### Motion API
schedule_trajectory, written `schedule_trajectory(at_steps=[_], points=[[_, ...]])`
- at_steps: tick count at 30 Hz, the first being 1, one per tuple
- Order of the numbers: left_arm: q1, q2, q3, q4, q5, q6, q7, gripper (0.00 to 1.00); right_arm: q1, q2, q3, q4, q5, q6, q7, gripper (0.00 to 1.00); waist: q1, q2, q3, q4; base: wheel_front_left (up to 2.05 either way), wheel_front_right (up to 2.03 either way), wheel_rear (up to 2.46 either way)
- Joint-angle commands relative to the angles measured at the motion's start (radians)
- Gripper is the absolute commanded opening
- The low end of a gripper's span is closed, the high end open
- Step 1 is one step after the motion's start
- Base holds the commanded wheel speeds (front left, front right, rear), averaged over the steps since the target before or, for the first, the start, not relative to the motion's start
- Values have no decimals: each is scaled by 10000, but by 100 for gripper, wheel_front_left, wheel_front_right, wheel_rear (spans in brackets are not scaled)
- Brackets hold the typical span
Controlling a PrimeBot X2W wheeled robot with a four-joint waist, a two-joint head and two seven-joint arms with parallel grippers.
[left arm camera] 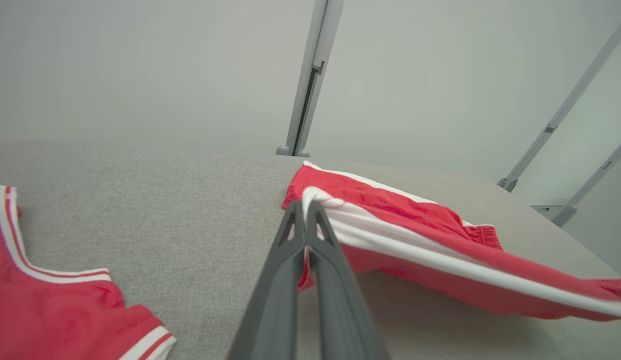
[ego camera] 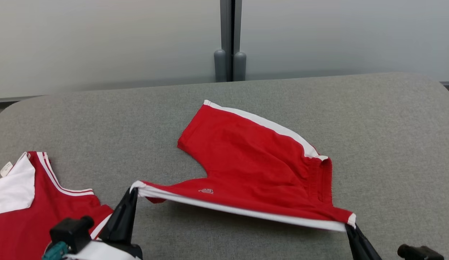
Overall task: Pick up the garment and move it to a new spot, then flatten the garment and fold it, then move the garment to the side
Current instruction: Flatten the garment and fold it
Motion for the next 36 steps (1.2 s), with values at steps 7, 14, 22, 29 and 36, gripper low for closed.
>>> schedule_trajectory(at_steps=[7,14,22,29,36], points=[[-2954,523,-74,1252,-70,-673,531,0,-1922,-103,-269,308,548,-97,392,0,0,0,1488,-90,0,0,0],[-6365,614,-688,3431,-99,-1158,1010,0,-4419,-97,-307,1578,889,-83,118,0,0,0,2958,-356,0,0,0],[-9484,232,-1570,6517,-412,-1341,1126,0,-6638,-89,266,3484,1689,-74,-644,0,0,0,3889,-984,0,0,0],[-11020,164,-2582,8560,-858,-1341,855,0,-7667,-72,1347,4810,2630,-72,-1395,0,0,0,4189,-1578,0,0,0],[-11721,332,-3056,9901,-1514,-1344,235,100,-8292,-73,2149,5328,1783,-62,-2058,100,0,0,4334,-1865,0,0,0]])
